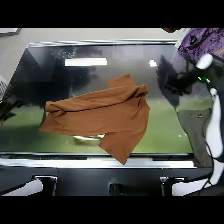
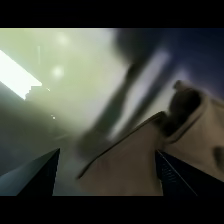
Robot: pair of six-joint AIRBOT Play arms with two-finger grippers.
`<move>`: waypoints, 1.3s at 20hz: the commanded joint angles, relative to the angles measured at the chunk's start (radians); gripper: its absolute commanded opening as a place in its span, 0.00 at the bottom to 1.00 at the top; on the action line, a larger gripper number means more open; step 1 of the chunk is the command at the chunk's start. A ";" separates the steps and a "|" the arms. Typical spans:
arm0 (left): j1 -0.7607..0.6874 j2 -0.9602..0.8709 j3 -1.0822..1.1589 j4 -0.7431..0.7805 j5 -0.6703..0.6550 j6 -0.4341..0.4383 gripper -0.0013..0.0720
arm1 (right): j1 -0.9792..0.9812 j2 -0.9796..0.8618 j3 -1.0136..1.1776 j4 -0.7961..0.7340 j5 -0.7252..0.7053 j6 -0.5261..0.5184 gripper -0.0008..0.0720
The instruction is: Fold the clothes and pants, and hang the long-sleeved shirts on hangers.
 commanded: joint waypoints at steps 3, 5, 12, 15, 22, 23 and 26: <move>0.109 0.152 -0.183 -0.002 -0.031 0.010 0.92 | -0.146 0.171 -0.583 0.368 0.011 -0.328 0.58; 0.102 0.148 -0.188 -0.002 -0.033 0.010 0.92 | -0.143 0.172 -0.710 0.409 -0.040 -0.380 0.58; 0.102 0.148 -0.188 -0.003 -0.031 0.010 0.92 | -0.054 0.172 -0.906 0.483 -0.208 -0.488 0.58; 0.102 0.148 -0.188 -0.003 -0.031 0.010 0.92 | 0.007 0.168 -0.908 0.491 -0.264 -0.486 0.58; 0.102 0.146 -0.191 -0.010 -0.053 0.027 0.92 | 0.055 0.147 -0.913 0.487 -0.267 -0.476 0.17; 0.103 0.146 -0.194 -0.013 -0.051 0.067 0.92 | 0.055 0.147 -0.913 0.488 -0.276 -0.476 0.05; 0.132 0.146 -0.258 -0.134 0.015 0.222 0.92 | 0.055 0.147 -0.913 0.488 -0.281 -0.475 0.05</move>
